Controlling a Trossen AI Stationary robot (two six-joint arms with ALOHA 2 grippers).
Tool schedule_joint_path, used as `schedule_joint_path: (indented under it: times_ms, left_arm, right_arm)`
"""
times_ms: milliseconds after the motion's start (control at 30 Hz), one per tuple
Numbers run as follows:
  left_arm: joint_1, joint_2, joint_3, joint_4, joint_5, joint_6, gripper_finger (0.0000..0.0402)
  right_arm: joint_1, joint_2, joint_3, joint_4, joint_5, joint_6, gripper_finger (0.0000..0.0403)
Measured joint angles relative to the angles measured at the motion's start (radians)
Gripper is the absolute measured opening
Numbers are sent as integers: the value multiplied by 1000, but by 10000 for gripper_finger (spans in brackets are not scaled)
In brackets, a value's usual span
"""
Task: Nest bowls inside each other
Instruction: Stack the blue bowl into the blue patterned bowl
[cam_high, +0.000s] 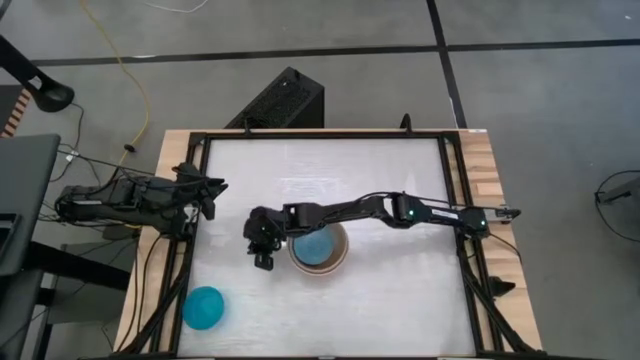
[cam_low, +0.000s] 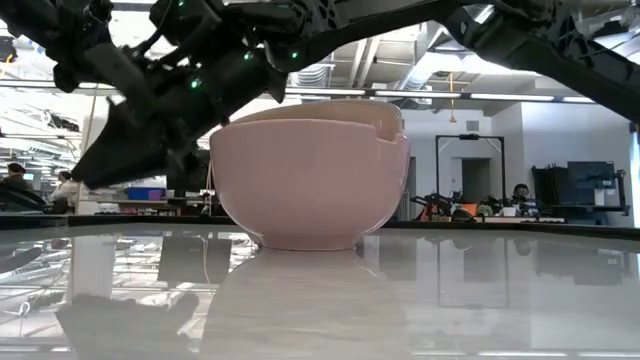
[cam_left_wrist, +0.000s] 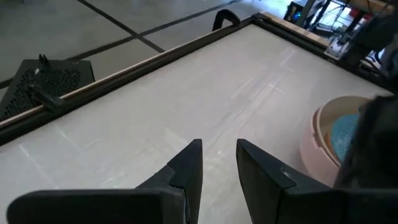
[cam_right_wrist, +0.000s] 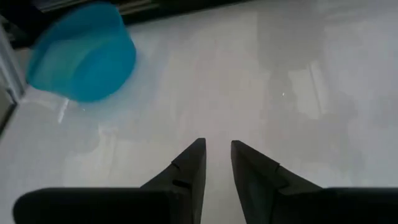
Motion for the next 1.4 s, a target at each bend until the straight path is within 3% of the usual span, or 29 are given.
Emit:
schedule_joint_path:
  times_ms: [100, 167, 400, 500, 600, 833, 1000, 1200, 1400]
  left_arm:
    - [0, 0, 0, 0, 46, 4, 86]
    - [0, 0, 0, 5, 130, 4, 87]
    - [-4, 141, 0, -10, 746, -39, 87]
    - [-40, 234, 0, -22, 920, -48, 87]
    - [-123, 334, 0, -23, 1014, -42, 87]
    - [-429, 534, 0, -22, 1063, -62, 86]
    - [-591, 604, 0, -7, 933, -136, 87]
    - [-685, 655, 0, 14, 752, -224, 86]
    - [-748, 743, 0, 72, 700, -259, 87]
  right_arm:
    - [-12, -39, -2, -42, -7, -1, 112]
    - [-21, -81, -2, -97, -8, -13, 112]
    - [-46, -293, 0, -418, -13, -126, 112]
    - [-52, -381, 0, -592, -11, -143, 111]
    - [-50, -456, 0, -720, -11, -127, 111]
    - [8, -539, 0, -832, 92, -62, 111]
    - [61, -535, 0, -823, 134, -84, 111]
    - [83, -516, -12, -800, 146, -124, 111]
    - [79, -513, -14, -819, 146, -138, 111]
